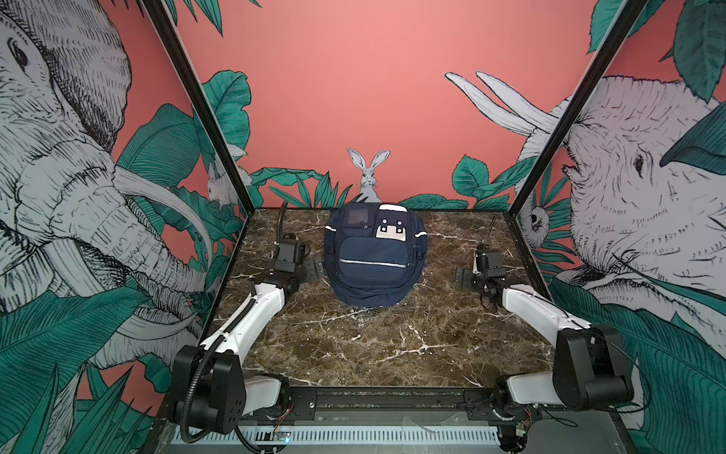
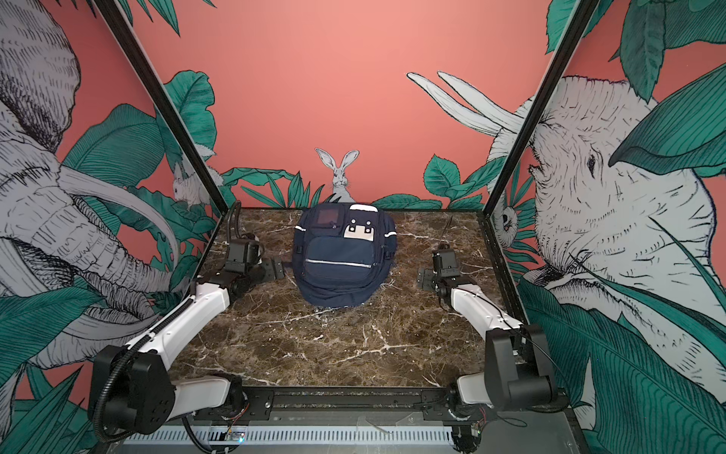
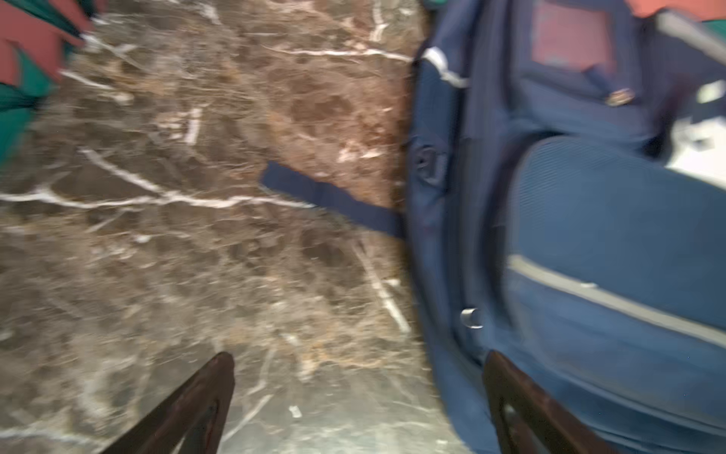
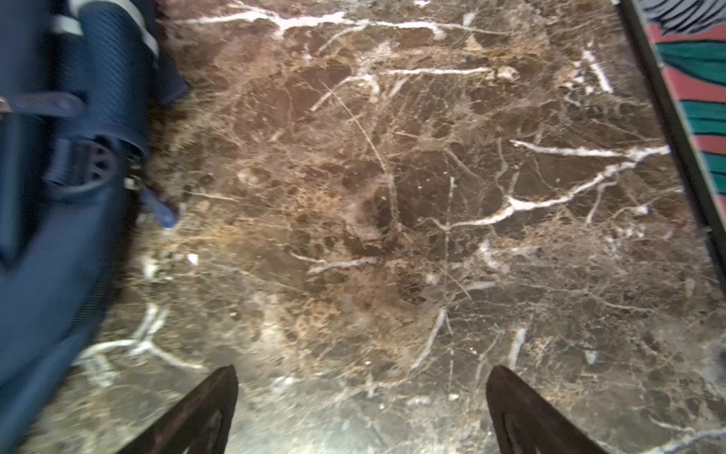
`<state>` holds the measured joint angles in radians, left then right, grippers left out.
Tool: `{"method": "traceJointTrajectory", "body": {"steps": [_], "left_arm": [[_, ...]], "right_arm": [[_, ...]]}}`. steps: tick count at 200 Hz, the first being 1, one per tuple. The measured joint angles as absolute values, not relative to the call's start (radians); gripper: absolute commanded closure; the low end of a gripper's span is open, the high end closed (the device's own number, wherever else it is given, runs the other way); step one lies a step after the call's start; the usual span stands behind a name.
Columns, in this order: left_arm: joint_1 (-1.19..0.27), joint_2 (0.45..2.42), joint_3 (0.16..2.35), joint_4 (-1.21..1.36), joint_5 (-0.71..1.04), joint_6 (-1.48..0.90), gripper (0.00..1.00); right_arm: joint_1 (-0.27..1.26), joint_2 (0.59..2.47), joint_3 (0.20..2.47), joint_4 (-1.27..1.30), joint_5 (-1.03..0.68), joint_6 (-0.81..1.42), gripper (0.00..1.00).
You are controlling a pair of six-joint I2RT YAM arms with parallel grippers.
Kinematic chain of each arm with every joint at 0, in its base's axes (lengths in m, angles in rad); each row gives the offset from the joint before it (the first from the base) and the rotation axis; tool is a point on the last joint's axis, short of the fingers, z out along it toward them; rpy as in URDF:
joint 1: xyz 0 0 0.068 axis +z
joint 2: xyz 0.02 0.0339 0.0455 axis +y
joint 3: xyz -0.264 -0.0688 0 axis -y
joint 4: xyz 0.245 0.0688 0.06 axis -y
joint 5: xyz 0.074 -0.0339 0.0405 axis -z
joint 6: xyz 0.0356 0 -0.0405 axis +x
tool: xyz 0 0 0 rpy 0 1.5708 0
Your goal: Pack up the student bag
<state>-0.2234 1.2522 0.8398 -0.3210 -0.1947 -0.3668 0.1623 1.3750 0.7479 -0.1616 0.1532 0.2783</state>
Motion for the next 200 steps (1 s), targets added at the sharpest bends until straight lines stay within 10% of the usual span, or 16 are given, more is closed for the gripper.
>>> {"method": "traceJointTrajectory", "body": {"steps": [92, 200], "left_arm": [[-0.150, 1.306, 0.498, 0.331, -0.354, -0.025, 0.01], [-0.027, 1.569, 0.424, 0.787, -0.043, 0.092, 0.01]], "right_arm": [[0.156, 1.319, 0.520, 0.344, 0.255, 0.050, 0.02], [0.037, 1.532, 0.402, 0.772, 0.118, -0.046, 0.02]]}}
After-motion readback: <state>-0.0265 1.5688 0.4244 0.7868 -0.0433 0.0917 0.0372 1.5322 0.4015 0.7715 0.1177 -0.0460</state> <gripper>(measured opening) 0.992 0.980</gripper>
